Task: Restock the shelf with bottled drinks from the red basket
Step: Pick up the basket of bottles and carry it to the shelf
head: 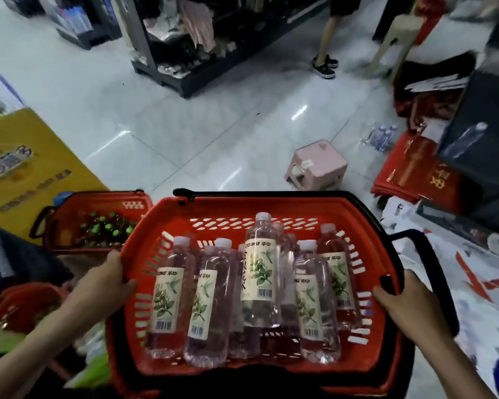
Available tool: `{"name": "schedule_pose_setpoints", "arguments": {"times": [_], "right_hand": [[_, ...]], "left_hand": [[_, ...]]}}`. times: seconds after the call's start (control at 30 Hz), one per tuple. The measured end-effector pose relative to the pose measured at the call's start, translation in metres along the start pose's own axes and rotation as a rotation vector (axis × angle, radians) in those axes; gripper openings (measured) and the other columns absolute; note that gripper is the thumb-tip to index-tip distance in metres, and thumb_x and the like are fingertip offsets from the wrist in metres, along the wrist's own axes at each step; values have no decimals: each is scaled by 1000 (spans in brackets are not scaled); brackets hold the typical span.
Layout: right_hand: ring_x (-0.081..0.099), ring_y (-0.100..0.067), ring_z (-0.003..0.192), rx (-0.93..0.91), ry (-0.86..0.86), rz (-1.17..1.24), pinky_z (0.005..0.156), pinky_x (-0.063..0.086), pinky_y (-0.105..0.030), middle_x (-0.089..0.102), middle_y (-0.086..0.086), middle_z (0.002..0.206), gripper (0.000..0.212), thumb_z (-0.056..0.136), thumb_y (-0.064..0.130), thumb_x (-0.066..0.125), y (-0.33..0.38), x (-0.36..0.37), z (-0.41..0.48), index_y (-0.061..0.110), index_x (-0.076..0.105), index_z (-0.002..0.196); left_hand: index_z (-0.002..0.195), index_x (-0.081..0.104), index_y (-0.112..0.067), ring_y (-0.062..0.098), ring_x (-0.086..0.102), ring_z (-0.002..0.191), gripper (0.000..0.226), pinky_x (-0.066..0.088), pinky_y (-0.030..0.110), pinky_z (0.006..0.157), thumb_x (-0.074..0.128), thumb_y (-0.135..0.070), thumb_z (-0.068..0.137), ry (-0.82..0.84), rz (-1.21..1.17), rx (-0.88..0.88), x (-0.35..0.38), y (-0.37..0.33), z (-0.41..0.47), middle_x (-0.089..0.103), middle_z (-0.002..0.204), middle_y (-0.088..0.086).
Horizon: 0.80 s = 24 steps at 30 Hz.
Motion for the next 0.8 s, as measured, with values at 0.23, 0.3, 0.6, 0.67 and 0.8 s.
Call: {"name": "schedule_pose_setpoints", "arguments": {"times": [0.23, 0.3, 0.6, 0.67, 0.8], "right_hand": [[66, -17, 63, 134, -28, 41, 52, 45, -26, 67, 2, 79, 25, 86, 37, 66, 80, -14, 104, 22, 54, 102], [66, -17, 63, 170, -31, 41, 54, 48, -28, 68, 3, 80, 27, 85, 38, 67, 95, -17, 140, 23, 55, 104], [66, -23, 64, 224, -8, 52, 64, 55, -35, 67, -2, 77, 20, 85, 32, 66, 156, -57, 363, 20, 55, 97], [65, -25, 66, 249, -8, 44, 66, 56, -37, 67, -4, 79, 24, 85, 33, 66, 173, -78, 408, 19, 54, 99], [65, -23, 67, 253, -99, 96, 66, 55, -37, 66, -1, 81, 22, 85, 29, 68, 201, -121, 478, 21, 56, 101]], "left_hand": [[113, 43, -13, 30, 63, 86, 37, 38, 30, 66, 66, -23, 87, 62, 92, 139, -81, -109, 156, 67, 103, 15], [116, 47, -10, 34, 65, 97, 41, 41, 31, 70, 69, -21, 84, 83, 91, 176, -85, -137, 197, 67, 108, 17], [109, 40, -11, 35, 63, 93, 38, 46, 34, 71, 65, -28, 86, 90, 178, 144, -106, -316, 374, 66, 104, 18], [108, 40, -13, 33, 63, 91, 37, 49, 36, 74, 65, -28, 85, 91, 165, 149, -120, -358, 406, 66, 104, 17], [107, 39, -12, 33, 59, 83, 36, 42, 34, 68, 66, -24, 86, 79, 136, 186, -147, -446, 462, 65, 100, 19]]}}
Point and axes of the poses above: each hand's wrist, its own z-axis towards the middle knuckle, its own x-axis out of the palm, y = z × x, the point moved 5 cm from there along z, towards the middle knuckle
